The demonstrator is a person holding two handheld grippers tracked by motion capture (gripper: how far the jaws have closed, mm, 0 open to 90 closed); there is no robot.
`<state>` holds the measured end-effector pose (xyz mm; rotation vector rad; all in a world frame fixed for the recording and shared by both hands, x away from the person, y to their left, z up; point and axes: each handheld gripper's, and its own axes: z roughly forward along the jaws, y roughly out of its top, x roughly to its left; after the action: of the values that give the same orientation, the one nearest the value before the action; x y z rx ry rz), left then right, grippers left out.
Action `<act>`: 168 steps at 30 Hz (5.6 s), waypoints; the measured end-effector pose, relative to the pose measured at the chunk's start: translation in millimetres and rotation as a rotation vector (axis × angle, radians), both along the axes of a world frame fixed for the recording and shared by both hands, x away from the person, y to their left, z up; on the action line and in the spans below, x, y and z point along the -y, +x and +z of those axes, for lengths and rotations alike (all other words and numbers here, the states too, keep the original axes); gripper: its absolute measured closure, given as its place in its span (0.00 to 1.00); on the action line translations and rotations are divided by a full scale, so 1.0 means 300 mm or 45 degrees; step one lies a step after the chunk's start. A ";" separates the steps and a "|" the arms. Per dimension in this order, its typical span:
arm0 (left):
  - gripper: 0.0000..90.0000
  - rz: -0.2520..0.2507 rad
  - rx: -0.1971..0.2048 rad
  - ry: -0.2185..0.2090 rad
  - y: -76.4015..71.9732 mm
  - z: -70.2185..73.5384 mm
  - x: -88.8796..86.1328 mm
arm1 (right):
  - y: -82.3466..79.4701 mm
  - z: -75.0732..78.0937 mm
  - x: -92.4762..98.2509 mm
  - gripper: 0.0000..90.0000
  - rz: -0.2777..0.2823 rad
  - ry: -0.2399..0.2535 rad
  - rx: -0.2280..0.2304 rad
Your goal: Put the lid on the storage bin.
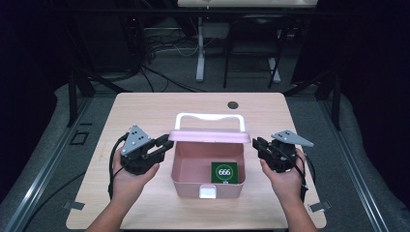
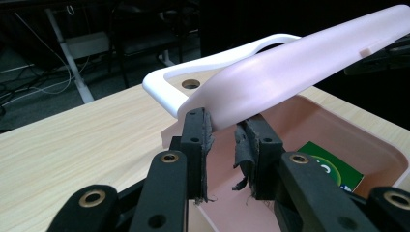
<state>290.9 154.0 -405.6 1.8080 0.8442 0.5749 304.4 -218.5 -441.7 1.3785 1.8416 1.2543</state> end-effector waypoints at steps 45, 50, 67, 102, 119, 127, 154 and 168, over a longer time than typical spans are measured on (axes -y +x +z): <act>0.81 -0.040 -0.030 0.006 -0.071 -0.070 -0.018 | 0.026 -0.013 0.066 0.73 -0.071 0.009 -0.009; 0.82 -0.045 -0.034 0.002 -0.080 -0.080 -0.023 | 0.028 -0.017 0.069 0.73 -0.075 0.012 -0.017; 0.82 -0.066 -0.061 0.001 -0.110 -0.126 -0.036 | 0.033 -0.023 0.076 0.72 -0.079 0.022 -0.025; 0.82 -0.090 -0.153 0.044 -0.146 -0.233 -0.053 | 0.036 -0.034 0.075 0.72 -0.074 0.018 -0.037; 0.82 -0.088 -0.189 0.078 -0.156 -0.265 -0.057 | 0.034 -0.033 0.075 0.72 -0.071 0.021 -0.033; 0.82 -0.053 -0.193 0.062 -0.156 -0.272 -0.073 | 0.034 -0.031 0.076 0.71 -0.074 0.032 -0.019; 0.76 0.101 -0.179 0.021 -0.068 -0.300 -0.165 | 0.023 -0.020 0.063 0.70 -0.044 0.037 -0.004; 0.75 0.145 -0.213 0.024 -0.040 -0.340 -0.193 | 0.010 -0.011 0.038 0.69 0.001 0.039 0.004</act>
<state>279.0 211.9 -507.7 1.8524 1.0637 0.5100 307.5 -229.9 -445.0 1.3911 1.8280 1.2895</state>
